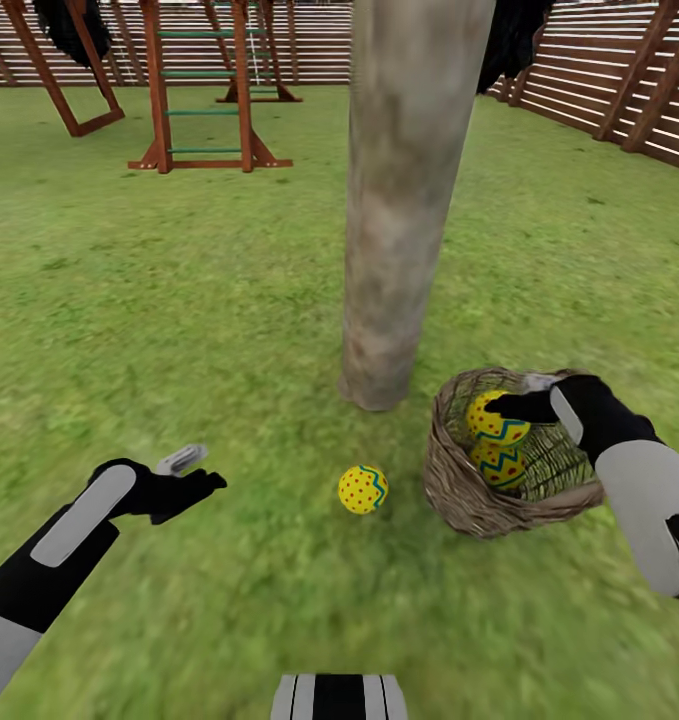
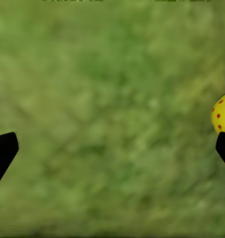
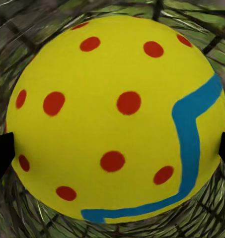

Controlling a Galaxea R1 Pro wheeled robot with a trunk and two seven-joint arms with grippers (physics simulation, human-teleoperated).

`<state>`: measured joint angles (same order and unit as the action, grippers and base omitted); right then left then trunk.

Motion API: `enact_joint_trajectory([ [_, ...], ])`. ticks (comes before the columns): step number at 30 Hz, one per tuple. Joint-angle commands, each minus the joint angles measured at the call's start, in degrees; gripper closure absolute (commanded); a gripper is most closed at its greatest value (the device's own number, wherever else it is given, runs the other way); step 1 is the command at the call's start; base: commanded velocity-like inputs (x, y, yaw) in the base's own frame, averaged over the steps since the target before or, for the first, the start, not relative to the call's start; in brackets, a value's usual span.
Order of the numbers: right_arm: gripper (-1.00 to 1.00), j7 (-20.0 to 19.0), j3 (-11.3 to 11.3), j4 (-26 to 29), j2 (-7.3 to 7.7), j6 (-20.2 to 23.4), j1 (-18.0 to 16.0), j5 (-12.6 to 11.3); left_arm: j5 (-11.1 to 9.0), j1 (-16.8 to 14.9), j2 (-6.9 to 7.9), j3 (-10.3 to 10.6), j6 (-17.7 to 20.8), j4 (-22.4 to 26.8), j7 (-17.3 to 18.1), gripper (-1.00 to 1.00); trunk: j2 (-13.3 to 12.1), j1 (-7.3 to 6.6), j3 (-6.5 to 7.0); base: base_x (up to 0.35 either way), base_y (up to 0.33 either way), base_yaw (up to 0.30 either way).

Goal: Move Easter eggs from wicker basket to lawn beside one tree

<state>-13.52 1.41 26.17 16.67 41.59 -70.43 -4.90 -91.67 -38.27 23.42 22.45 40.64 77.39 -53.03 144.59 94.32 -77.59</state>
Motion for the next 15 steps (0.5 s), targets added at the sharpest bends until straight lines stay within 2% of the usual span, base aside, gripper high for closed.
enact_joint_trajectory([
  [1, 1.00, 0.2, 0.2, 1.2, 0.04, 0.3, 0.1, -0.5, -0.4, -0.1, 0.04, 0.0, -0.1, 0.0, -0.6, -1.00, 0.0, -0.04, 0.18, -0.072, 0.000, 0.000],
  [2, 1.00, 0.2, 0.2, 3.4, 0.04, 0.4, 0.7, -0.5, -0.4, 0.0, 0.04, 0.0, -0.1, 0.0, -0.6, -1.00, 0.0, -0.04, 0.18, -0.037, 0.000, 0.000],
  [4, 1.00, 0.3, 0.2, 10.9, -0.04, 0.8, 4.0, -0.4, -0.4, 0.0, 0.04, 0.0, -0.5, 0.0, -0.6, -1.00, 0.0, -0.04, 0.18, -0.014, 0.000, 0.000],
  [5, 1.00, 0.5, 0.2, 16.5, -0.16, 1.0, 6.3, -0.4, -0.4, 0.0, 0.01, 0.1, -0.6, -0.2, -0.5, -1.00, 0.0, -0.04, 0.18, -0.005, 0.000, 0.000],
  [6, 1.00, 0.8, 0.2, 27.1, -0.35, 2.3, 10.7, -0.4, -0.3, -0.1, -0.07, 0.2, -0.7, -0.9, -0.5, -1.00, 0.0, -0.04, 0.18, -0.002, 0.000, 0.000],
  [7, 1.00, 1.0, 0.2, 33.6, -0.64, 3.3, 13.0, -0.4, -0.3, -0.1, -0.12, 0.3, -0.8, -1.2, -0.4, -1.00, 0.0, -0.04, 0.18, 0.000, 0.000, 0.000],
  [8, 1.00, 1.6, 0.1, 41.6, -1.63, 4.9, 15.6, -0.4, -0.3, -0.1, -0.18, 0.3, -1.3, -1.5, -0.4, -1.00, 0.0, -0.04, 0.18, 0.000, 0.000, 0.000],
  [10, 1.00, 3.0, 0.1, 51.2, -3.39, 7.1, 19.1, -0.4, -0.3, 0.0, -0.24, 0.4, -1.8, -1.8, -0.3, -1.00, 0.0, -0.04, 0.18, 0.000, 0.016, 0.000],
  [12, 1.00, 4.3, 0.2, 57.9, -5.62, 9.0, 22.0, -0.2, -0.1, 0.0, -0.29, 0.4, -1.9, -2.7, -0.3, -1.00, 0.0, -0.04, 0.18, 0.000, 0.186, 0.000],
  [15, 1.00, 4.8, 0.3, 61.5, -8.07, 10.1, 23.6, 0.0, -0.1, -0.1, -0.31, 0.4, -2.0, -3.1, -0.2, -1.00, 0.0, -0.04, 0.18, 0.000, 0.279, 0.000],
])
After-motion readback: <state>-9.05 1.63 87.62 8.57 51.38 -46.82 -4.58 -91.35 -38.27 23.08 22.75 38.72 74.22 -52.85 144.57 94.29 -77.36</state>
